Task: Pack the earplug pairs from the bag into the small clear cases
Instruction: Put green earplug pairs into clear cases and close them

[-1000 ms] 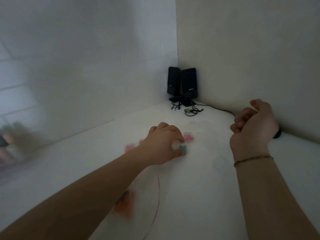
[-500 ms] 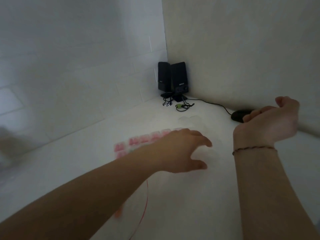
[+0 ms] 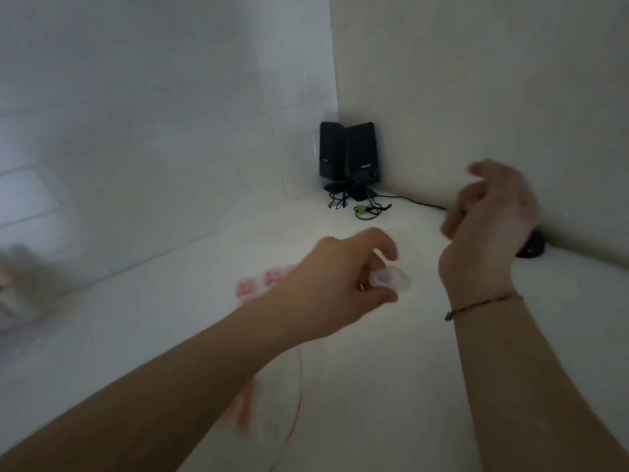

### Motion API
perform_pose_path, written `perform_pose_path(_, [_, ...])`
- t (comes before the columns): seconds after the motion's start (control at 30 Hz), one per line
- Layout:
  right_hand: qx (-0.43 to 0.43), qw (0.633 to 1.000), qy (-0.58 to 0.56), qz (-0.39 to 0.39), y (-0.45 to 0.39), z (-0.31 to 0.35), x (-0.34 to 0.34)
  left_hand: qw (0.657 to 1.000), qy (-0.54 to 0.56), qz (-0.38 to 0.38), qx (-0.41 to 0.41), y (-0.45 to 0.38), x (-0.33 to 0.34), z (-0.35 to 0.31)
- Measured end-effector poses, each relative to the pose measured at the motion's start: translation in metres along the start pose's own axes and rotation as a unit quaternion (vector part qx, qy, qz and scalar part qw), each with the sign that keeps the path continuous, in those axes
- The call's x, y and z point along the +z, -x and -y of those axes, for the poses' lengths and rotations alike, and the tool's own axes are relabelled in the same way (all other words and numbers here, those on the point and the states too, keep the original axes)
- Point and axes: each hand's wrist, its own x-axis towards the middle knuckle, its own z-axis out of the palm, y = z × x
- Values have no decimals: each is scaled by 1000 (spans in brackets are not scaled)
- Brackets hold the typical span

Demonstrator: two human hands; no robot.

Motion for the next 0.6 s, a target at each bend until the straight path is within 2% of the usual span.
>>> perform_pose_path(0.03, [-22,997,52,48,10,-3,7,999,27,-39,-17,10,-11,4])
perform_pose_path(0.1, [-75,956,168,229,34,-13,17,988,97,-111,-54,33,-31,15])
perform_pose_path(0.17, [-126,867,254,410,62,-23,26,969,171,-158,-88,56,-46,27])
perform_pose_path(0.2, [-158,823,287,465,72,-28,27,963,179,-176,-98,66,-51,32])
perform_pose_path(0.27, [-200,760,333,521,86,-35,29,961,154,-209,-95,84,-56,42])
perform_pose_path(0.33, [-234,728,358,536,95,-41,30,959,125,-241,-82,98,-56,49])
perform_pose_path(0.37, [-237,728,355,537,98,-43,31,956,124,-255,-78,103,-56,53])
perform_pose_path(0.43, [-206,758,313,534,103,-42,32,942,193,-265,-67,110,-54,59])
perform_pose_path(0.53, [-147,801,238,530,108,-42,33,878,418,-222,-76,116,-57,64])
perform_pose_path(0.6, [-154,803,217,533,113,-45,33,846,497,-171,-88,119,-58,63])
